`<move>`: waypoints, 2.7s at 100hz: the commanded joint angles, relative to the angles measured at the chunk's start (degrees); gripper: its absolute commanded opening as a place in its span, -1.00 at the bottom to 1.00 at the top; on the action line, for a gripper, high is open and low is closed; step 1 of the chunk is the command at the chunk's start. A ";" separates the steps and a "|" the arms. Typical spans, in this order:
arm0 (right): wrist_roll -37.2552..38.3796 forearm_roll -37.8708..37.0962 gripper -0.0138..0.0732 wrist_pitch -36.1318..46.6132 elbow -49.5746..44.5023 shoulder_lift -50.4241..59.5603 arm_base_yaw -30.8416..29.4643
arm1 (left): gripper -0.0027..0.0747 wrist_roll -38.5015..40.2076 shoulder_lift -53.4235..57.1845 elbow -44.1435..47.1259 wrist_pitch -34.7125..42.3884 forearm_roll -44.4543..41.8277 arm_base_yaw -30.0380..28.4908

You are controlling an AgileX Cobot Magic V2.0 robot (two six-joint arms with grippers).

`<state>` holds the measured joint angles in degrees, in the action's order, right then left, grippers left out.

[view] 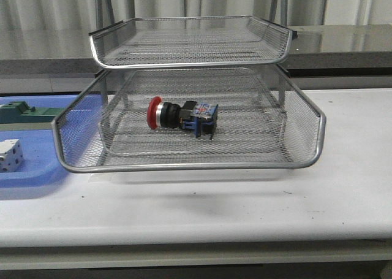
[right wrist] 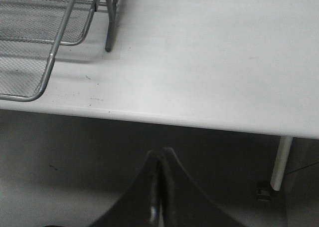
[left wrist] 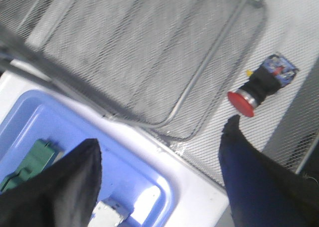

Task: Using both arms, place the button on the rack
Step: 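Lower the button onto the tray mesh and open left gripper, then withdraw the left gripper up and away from the tray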

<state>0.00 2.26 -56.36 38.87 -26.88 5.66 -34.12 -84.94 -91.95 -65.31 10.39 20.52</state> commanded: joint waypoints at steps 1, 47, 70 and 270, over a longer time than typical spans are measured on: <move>0.00 -0.52 -0.85 3.00 1.91 -0.25 -0.02 | 0.29 1.13 4.54 -0.05 3.44 0.94 -4.14; 0.00 -0.52 -0.85 3.00 1.91 -0.25 -0.02 | 0.29 4.19 23.03 21.49 24.90 1.65 -19.32; 0.00 -0.52 -0.85 3.00 1.91 -0.25 -0.02 | 0.29 4.43 35.31 36.75 38.04 5.66 -20.59; 0.00 -0.52 -0.84 3.00 1.91 -0.25 -0.02 | -0.98 4.43 76.23 74.57 57.38 18.10 -20.59</move>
<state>0.00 2.26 -56.36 38.87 -26.88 5.66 -30.23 -8.21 -15.70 -12.65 27.45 -0.01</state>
